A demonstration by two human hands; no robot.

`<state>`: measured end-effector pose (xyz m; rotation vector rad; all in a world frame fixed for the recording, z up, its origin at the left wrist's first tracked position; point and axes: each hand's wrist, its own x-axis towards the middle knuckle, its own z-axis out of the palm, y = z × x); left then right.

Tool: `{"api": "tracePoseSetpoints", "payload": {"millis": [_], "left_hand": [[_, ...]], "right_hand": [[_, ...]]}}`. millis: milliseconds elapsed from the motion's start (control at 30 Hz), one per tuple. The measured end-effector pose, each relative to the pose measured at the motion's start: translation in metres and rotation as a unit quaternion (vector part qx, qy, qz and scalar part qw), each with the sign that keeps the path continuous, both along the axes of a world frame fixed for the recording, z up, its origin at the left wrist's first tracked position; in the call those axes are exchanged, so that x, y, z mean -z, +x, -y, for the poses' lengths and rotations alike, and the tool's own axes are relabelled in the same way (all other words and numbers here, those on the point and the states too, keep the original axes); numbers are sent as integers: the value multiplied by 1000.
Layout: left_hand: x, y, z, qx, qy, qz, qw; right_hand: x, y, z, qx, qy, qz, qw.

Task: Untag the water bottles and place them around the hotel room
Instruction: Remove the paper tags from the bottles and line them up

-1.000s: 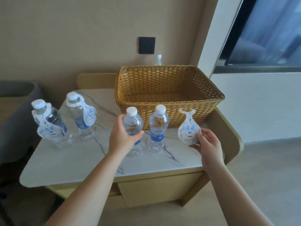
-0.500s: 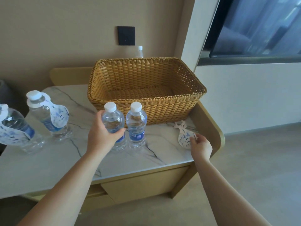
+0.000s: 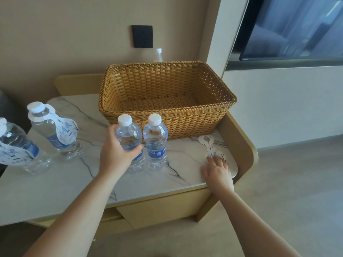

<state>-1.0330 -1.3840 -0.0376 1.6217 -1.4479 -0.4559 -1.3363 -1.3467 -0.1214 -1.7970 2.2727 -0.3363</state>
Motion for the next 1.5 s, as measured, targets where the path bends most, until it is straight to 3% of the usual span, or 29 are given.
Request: {"api": "tracePoseSetpoints", "payload": {"millis": [100, 233, 367, 533, 733, 1033, 1233, 1333, 1500], "left_hand": [[-1, -1, -2, 2, 0, -6, 1000], [-4, 1, -8, 21, -6, -12, 1000], [-6, 9, -16, 51, 13, -21, 998], [-7, 45, -32, 21, 12, 26, 999], [-14, 111, -51, -73, -22, 27, 997], [-33, 160, -21, -97, -11, -46, 994], [-30, 167, 10, -103, 35, -159, 981], [-31, 169, 15, -120, 25, -174, 977], [-29, 165, 13, -131, 18, -141, 981]], "right_hand": [[-5, 7, -4, -12, -13, -5, 1000], [-26, 38, -19, -30, -96, 62, 993], [-58, 91, -38, -123, -226, 113, 960], [-96, 161, -47, -251, -276, 184, 909], [-105, 241, -24, -334, -230, 245, 881], [-120, 347, 69, -312, -129, 313, 888], [-129, 371, 112, -289, -39, 407, 866], [-126, 371, 114, -297, 3, 450, 842], [-123, 361, 105, -278, -8, 475, 835]]}}
